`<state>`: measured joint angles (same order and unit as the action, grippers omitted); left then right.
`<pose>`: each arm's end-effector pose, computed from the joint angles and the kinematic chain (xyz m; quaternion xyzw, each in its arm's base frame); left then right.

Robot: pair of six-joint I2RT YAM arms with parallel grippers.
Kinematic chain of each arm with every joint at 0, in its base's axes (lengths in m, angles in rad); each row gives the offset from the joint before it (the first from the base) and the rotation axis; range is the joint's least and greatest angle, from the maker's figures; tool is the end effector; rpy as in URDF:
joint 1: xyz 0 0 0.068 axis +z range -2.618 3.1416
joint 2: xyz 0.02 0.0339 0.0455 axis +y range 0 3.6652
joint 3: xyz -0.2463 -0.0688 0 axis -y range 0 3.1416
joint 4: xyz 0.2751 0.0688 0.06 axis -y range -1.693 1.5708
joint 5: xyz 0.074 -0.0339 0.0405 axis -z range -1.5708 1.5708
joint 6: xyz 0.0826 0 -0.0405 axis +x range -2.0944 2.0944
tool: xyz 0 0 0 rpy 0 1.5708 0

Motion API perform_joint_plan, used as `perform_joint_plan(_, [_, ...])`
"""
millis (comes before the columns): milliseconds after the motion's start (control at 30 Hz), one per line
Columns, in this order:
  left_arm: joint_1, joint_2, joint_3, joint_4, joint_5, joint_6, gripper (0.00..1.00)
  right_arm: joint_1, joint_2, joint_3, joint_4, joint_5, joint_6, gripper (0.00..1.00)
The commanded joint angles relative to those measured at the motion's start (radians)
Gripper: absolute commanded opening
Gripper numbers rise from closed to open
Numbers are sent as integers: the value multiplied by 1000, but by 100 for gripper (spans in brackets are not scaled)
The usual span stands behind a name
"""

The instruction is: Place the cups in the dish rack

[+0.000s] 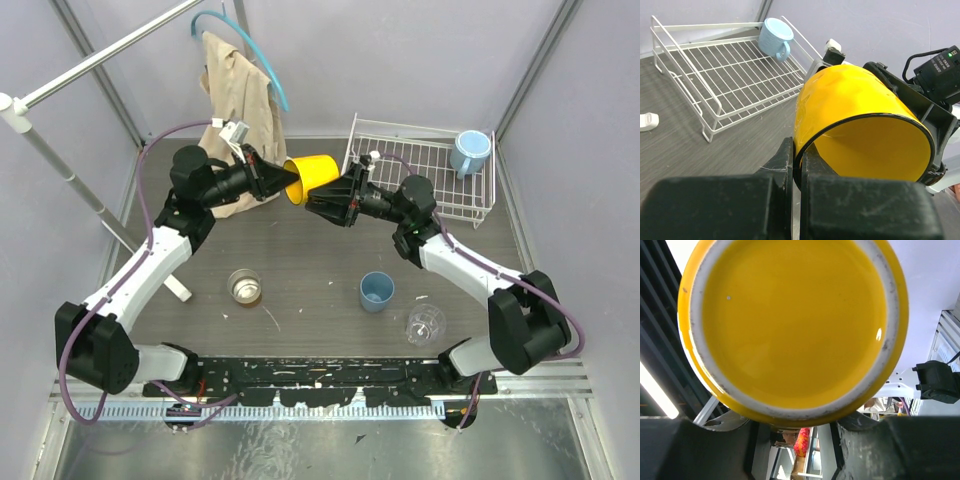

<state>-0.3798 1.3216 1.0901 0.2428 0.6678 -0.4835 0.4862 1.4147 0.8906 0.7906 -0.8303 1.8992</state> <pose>0.3336 -0.1882 0.3490 0.1983 0.6755 -0.4904 0.5138 0.3031 0.2292 0.3052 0.1167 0.6305 0.7663 0.0410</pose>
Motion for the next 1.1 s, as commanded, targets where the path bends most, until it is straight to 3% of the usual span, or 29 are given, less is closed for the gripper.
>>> perform_joint_plan(0, [-11,-40,0,101,49,-17,0,24,15,58,95,61,17,41])
perform_joint_plan(133, [-10,-38,0,104,52,-15,0,26,18,52,96,73,17,35])
perform_joint_plan(267, [-10,-33,-3,109,62,-18,0,26,15,37,108,99,20,15])
perform_joint_plan(400, [-10,-35,-12,117,65,-23,0,25,7,16,122,140,14,1])
perform_joint_plan(567, [-10,-41,-10,54,52,-14,0,23,-14,37,58,166,-77,1])
perform_joint_plan(700, [-9,-44,-18,5,19,-4,17,22,-11,83,32,145,-120,1])
perform_joint_plan(833, [-9,-86,-25,-30,-16,14,43,18,-11,107,21,137,-139,1])
perform_joint_plan(1067, [-4,-101,-27,-95,-59,38,68,-17,-24,99,18,141,-156,1])
